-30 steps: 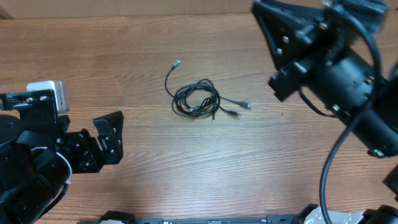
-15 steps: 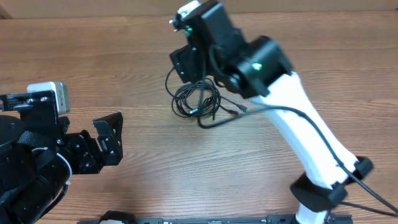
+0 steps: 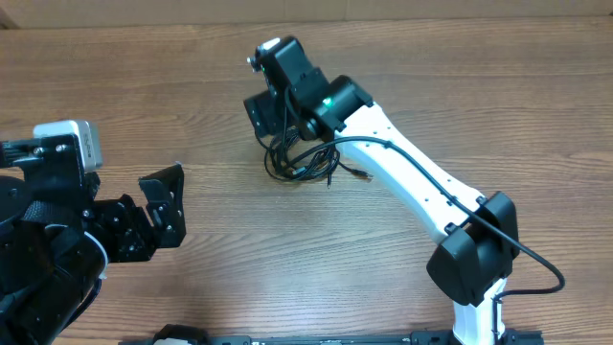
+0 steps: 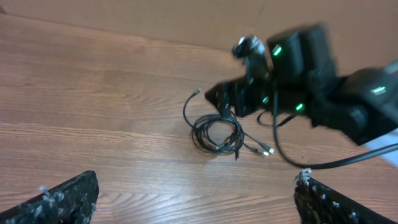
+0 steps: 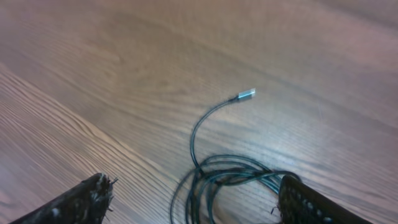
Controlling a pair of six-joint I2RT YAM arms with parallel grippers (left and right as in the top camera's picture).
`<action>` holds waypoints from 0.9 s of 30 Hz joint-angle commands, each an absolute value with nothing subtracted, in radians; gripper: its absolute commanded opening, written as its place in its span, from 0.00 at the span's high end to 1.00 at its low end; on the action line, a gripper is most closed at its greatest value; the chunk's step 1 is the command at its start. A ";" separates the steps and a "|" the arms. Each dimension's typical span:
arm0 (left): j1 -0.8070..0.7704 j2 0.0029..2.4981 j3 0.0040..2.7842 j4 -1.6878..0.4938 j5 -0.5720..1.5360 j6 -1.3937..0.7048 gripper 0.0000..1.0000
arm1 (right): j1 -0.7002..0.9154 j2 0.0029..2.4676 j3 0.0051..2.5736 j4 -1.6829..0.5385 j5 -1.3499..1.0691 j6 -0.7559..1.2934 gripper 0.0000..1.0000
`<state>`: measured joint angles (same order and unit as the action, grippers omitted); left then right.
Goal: Untangle cables
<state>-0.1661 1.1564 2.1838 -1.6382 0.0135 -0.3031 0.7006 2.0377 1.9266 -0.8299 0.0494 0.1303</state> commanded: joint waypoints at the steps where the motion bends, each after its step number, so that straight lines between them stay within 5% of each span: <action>1: -0.169 1.156 2.185 -1.634 -0.011 -0.284 0.00 | 0.688 2.043 1.813 -0.747 0.035 0.157 0.10; 7: -0.169 1.156 2.185 -1.638 -0.010 -0.285 0.00 | 0.607 2.064 1.724 -0.607 0.036 0.362 0.00; 14: -0.169 1.156 2.185 -1.657 -0.010 -0.285 0.00 | 0.472 2.111 1.723 -0.607 0.015 1.024 0.05; 27: -0.169 1.156 2.185 -1.675 -0.011 -0.284 0.00 | 0.553 2.117 1.723 -0.636 0.141 1.640 0.00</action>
<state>-0.1661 1.1564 2.1838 -1.6733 0.0029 -0.3031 0.5453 2.1117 1.7245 -0.6106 0.0929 1.3830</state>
